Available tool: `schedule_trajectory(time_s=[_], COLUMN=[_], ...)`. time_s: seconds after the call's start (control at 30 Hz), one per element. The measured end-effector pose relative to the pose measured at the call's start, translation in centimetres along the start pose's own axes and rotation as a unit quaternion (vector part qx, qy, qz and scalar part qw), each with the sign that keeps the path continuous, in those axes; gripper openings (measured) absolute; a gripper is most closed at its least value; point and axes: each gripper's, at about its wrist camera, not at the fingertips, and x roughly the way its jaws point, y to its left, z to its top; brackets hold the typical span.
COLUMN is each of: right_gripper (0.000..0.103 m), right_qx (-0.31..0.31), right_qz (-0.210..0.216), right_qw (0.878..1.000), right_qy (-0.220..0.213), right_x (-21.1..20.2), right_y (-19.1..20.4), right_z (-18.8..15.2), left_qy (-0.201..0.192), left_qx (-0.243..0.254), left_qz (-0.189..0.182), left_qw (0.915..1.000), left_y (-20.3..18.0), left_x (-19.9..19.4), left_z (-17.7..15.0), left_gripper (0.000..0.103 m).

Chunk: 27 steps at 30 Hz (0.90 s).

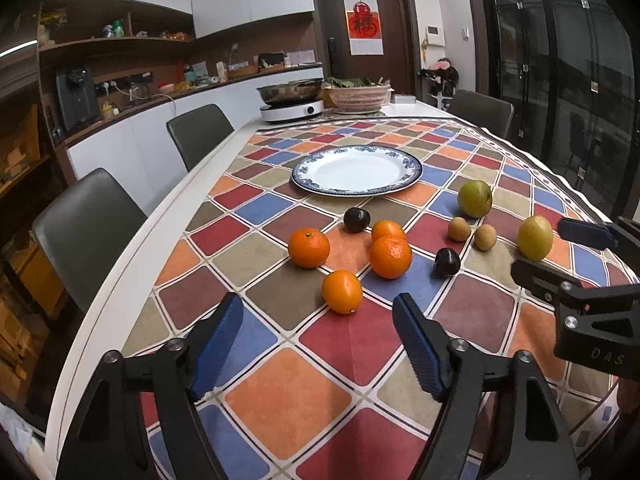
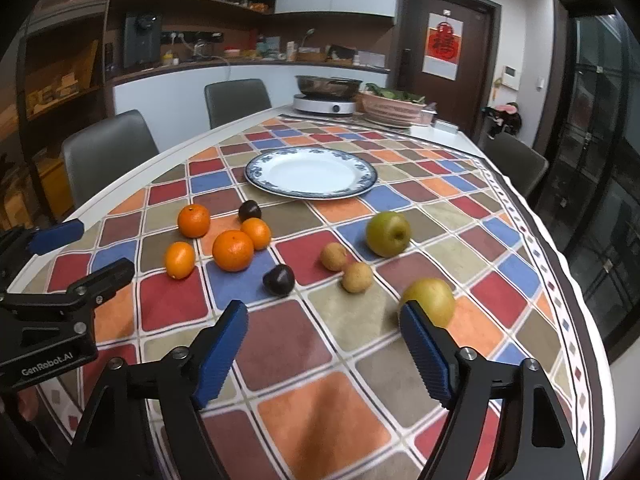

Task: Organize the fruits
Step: 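Move left tool to a small orange while right tool moves to a dark plum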

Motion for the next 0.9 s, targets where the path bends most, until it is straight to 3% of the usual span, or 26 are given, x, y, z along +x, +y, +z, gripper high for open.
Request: schedule_trajectory(time_s=[0.33, 0.7, 0.9], right_gripper=[0.058, 0.043, 0.038], right_qx=[-0.002, 0.012, 0.007], right_qz=[0.069, 0.1, 0.109], right_qw=[0.996, 0.99, 0.987], right_qy=[0.055, 0.099, 0.115], right_x=[4.5, 7.8, 9.0], right_y=[0.3, 0.4, 1.1], right_z=[1.8, 2.2, 2.2], left_qy=[0.055, 0.111, 0.123], left_qx=[-0.006, -0.018, -0.024], left_qz=[-0.05, -0.084, -0.084], left_qw=[0.9972, 0.9901, 0.9885], left_y=[0.4, -0.1, 0.0], left_x=[3.5, 7.7, 8.8], left_z=[1.2, 1.2, 1.3], left_gripper=[0.059, 0.043, 0.042])
